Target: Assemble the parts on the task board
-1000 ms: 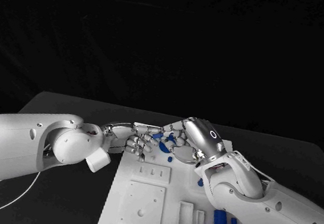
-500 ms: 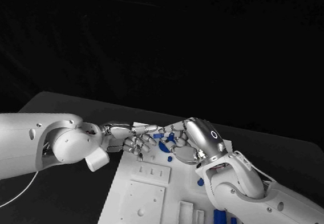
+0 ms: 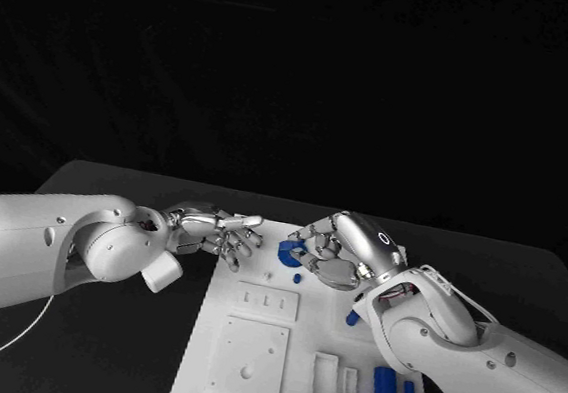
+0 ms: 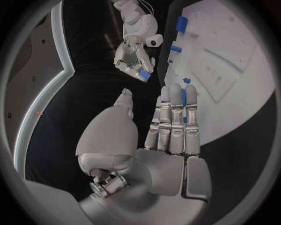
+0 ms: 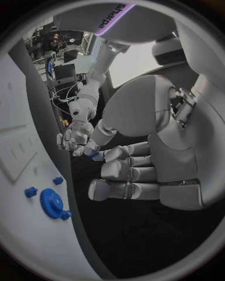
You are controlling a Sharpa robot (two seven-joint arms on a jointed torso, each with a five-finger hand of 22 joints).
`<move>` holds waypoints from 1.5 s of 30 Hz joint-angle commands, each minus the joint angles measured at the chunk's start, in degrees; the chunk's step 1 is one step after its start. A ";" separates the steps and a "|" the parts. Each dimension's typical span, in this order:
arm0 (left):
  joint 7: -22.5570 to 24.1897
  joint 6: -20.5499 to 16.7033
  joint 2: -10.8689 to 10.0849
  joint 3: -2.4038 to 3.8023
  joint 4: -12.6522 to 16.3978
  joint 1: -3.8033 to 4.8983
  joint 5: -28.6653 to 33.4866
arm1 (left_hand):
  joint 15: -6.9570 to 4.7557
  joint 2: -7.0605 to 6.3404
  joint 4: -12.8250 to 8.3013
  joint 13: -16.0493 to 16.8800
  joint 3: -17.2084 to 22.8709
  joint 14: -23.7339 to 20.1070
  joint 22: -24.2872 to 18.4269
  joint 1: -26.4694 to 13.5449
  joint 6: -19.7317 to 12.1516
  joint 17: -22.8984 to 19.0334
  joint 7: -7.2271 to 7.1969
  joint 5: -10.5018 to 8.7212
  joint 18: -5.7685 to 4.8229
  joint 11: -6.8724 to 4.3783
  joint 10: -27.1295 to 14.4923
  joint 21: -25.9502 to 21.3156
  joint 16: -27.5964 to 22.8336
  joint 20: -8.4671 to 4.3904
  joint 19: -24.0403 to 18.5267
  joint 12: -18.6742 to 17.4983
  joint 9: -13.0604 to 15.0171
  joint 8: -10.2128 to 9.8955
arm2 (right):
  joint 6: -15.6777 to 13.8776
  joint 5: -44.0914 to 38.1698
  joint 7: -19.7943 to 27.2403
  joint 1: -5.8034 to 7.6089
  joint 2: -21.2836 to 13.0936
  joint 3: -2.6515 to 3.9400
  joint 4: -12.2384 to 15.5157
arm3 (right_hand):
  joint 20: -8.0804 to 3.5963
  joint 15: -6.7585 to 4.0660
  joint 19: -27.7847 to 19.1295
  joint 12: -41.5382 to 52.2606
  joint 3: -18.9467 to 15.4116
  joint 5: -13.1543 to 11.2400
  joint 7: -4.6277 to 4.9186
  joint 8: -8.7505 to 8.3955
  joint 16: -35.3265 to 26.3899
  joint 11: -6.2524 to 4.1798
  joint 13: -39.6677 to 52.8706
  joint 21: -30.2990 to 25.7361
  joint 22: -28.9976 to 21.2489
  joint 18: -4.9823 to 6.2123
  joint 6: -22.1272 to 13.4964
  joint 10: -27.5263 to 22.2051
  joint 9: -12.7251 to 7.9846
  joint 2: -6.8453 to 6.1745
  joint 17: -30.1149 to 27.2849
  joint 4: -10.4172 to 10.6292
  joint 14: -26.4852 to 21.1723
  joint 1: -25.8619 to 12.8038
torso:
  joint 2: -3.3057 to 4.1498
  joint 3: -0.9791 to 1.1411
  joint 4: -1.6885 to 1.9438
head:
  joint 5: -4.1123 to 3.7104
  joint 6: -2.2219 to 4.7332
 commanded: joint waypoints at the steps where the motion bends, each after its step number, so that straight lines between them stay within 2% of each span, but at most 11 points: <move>1: 7.03 -4.14 -0.14 0.16 -0.27 0.14 -9.42 | 0.10 0.45 -1.43 -0.67 -0.42 -0.16 -0.70 0.99 -0.58 -0.97 0.18 -0.26 -0.12 0.10 -0.50 -1.12 -0.94 0.48 0.39 -0.64 -3.07 0.48 | 10.70 9.78 -3.29 1.01 -0.79 0.12 0.39 | -0.40 -0.40 2.59 -0.16 -0.57 0.03 0.07 0.36 -0.32 0.08 0.02 -0.69 3.54 -0.77 -0.28 0.00 0.09 1.14 -0.20 -0.23 -0.06 0.25 | -0.02 -0.09 -0.09 | -0.21 0.09; 4: 8.88 -5.07 -0.15 0.21 -0.67 0.39 -13.63 | 0.15 1.53 -3.23 -2.11 -0.80 -0.23 -1.01 2.03 0.30 -1.33 0.00 0.08 -0.20 0.09 -0.43 -1.73 -1.24 0.55 0.55 -1.07 -5.47 1.10 | 16.39 14.48 -4.88 2.26 -1.55 0.15 0.28 | -0.38 -0.38 2.50 -0.12 -1.13 0.85 0.08 0.38 -0.32 0.11 0.12 -1.27 3.47 -0.77 -0.40 -0.08 0.08 1.47 -0.12 -0.65 -0.07 -0.04 | -0.03 -0.12 -0.04 | -0.70 0.10; 12: 10.95 -4.34 0.37 0.21 -0.59 0.83 -20.41 | 0.16 4.54 -6.10 -2.58 -2.57 -0.50 -0.91 4.67 2.41 -1.37 -0.01 1.16 -0.33 0.04 -0.37 -1.99 -0.96 0.53 0.41 -1.18 -7.92 -1.76 | 28.63 24.52 -7.43 5.13 -2.12 0.17 -1.77 | -0.37 -0.36 2.52 -0.24 -2.96 2.96 0.13 0.36 -0.23 0.15 0.10 -1.59 3.56 -0.75 -0.62 -0.27 0.07 2.47 0.21 -1.60 -0.08 -0.46 | -0.06 -0.04 -0.11 | -1.04 0.10; 16: 11.35 -2.16 0.64 0.14 0.08 0.89 -18.87 | 0.40 4.67 -6.08 -2.55 -3.46 -1.54 -0.61 4.38 0.38 -0.90 0.66 0.67 -0.37 0.31 -0.48 -1.98 0.11 0.79 -0.31 -1.11 -9.68 -2.70 | 37.50 28.89 -8.53 7.51 -1.17 0.18 -4.82 | -0.28 -0.29 2.47 -0.53 -3.47 2.80 0.20 0.35 -0.30 0.20 -0.17 -2.03 3.51 -0.70 -0.87 -0.56 0.07 3.00 0.28 -2.01 -0.13 -0.55 | -0.01 0.14 -0.12 | -1.11 0.21; 22: 12.33 -1.59 1.08 0.11 1.39 0.92 -22.97 | 0.31 5.51 -7.04 -2.65 -3.67 -1.62 -0.35 5.67 1.35 -1.11 0.42 1.01 -0.45 0.13 -0.06 -1.92 0.26 0.71 -0.44 -1.45 -10.19 -2.70 | 50.16 40.50 -11.98 10.37 0.83 0.15 -11.57 | -0.23 -0.22 2.31 -0.34 -4.07 3.53 0.25 0.34 -0.35 0.28 -0.10 -2.38 3.56 -0.79 -1.00 -0.81 0.07 3.60 0.47 -2.82 -0.21 -1.00 | -0.15 -0.12 -0.14 | -1.54 0.09; 27: 12.11 -0.77 1.77 0.06 1.93 0.93 -24.63 | 0.25 9.76 -6.46 -2.70 -3.94 -1.54 -0.16 6.77 1.19 -1.27 0.42 0.95 -0.46 0.05 0.12 -1.89 0.30 0.64 -0.40 -2.07 -10.69 -2.72 | 58.17 48.83 -14.41 11.49 2.55 0.12 -16.61 | -0.15 -0.13 2.05 -0.29 -4.34 3.61 0.33 0.36 -0.30 0.35 -0.04 -2.73 3.57 -0.79 -1.17 -1.07 0.08 4.01 0.61 -3.14 -0.29 -1.01 | -0.11 -0.03 -0.08 | -1.59 0.10; 28: 11.93 -0.53 1.88 0.05 2.02 0.93 -24.76 | 0.27 10.22 -5.72 -2.67 -4.26 -1.49 -0.15 6.20 1.07 -1.28 0.49 -0.46 -0.45 0.13 0.11 -1.90 0.32 0.65 -0.37 -2.10 -10.74 -2.70 | 59.52 49.91 -14.83 11.67 2.90 0.12 -17.42 | -0.15 -0.12 2.04 -0.28 -4.37 3.67 0.32 0.35 -0.29 0.36 -0.03 -2.78 3.56 -0.78 -1.19 -1.07 0.08 4.02 0.63 -3.15 -0.30 -1.03 | -0.11 -0.02 -0.08 | -1.56 0.11; 29: 11.67 -0.22 2.03 0.05 2.12 0.93 -24.89 | 0.29 10.28 -5.04 -2.64 -4.76 -1.45 -0.14 5.60 1.01 -1.28 0.55 -1.56 -0.45 0.19 0.14 -1.91 0.34 0.66 -0.37 -2.09 -10.77 -2.69 | 61.35 51.25 -15.42 11.92 3.32 0.11 -18.41 | -0.13 -0.11 1.98 -0.21 -4.60 3.72 0.33 0.36 -0.23 0.37 0.02 -2.90 3.52 -0.75 -1.20 -1.08 0.10 4.17 0.71 -3.33 -0.32 -1.08 | -0.10 -0.02 -0.09 | -1.43 0.12; 36: 9.98 0.90 3.63 0.02 2.14 1.08 -26.36 | -0.57 8.53 -3.82 -2.41 -6.17 0.03 1.18 4.58 2.12 0.41 0.02 -1.22 -0.41 -0.49 1.66 0.01 3.89 -0.16 0.86 -1.06 -10.46 -2.61 | 72.01 58.01 -18.77 13.42 5.72 -0.11 -23.69 | -0.06 -0.04 1.72 -0.31 -6.40 5.13 0.35 0.35 -0.14 0.42 -0.06 -3.08 3.49 -0.74 -1.34 -1.35 0.11 5.09 0.99 -4.16 -0.49 -1.29 | -0.04 -0.06 -0.18 | -1.51 -0.15; 41: 8.95 1.57 4.87 0.02 1.75 1.19 -29.60 | -1.58 8.37 -4.96 -1.98 -5.62 0.18 4.10 5.02 3.54 2.50 -0.67 4.66 -0.48 -1.54 3.84 3.78 8.96 -1.18 0.64 0.79 -9.61 -2.61 | 75.36 60.79 -19.92 13.86 6.59 -0.32 -25.61 | -0.01 0.01 1.64 -0.25 -6.72 5.31 0.37 0.36 0.00 0.45 -0.02 -2.89 3.50 -0.75 -1.36 -1.35 0.12 5.36 1.17 -4.52 -0.49 -1.37 | -0.05 -0.05 -0.18 | -1.75 -0.39; 45: 8.21 1.59 5.56 0.01 1.69 1.26 -34.79 | -1.89 8.62 -5.30 -1.79 -6.01 0.42 5.71 5.06 3.32 2.58 -0.71 4.53 -0.37 -1.79 4.41 5.61 10.43 -1.47 0.11 1.56 -9.33 -2.60 | 77.09 61.71 -20.51 14.13 7.05 -0.48 -26.75 | -0.02 0.00 1.60 -0.28 -6.79 5.24 0.39 0.36 0.05 0.47 -0.03 -2.85 3.50 -0.73 -1.40 -1.42 0.11 5.56 1.27 -4.66 -0.52 -1.43 | -0.06 -0.04 -0.07 | -1.88 -0.51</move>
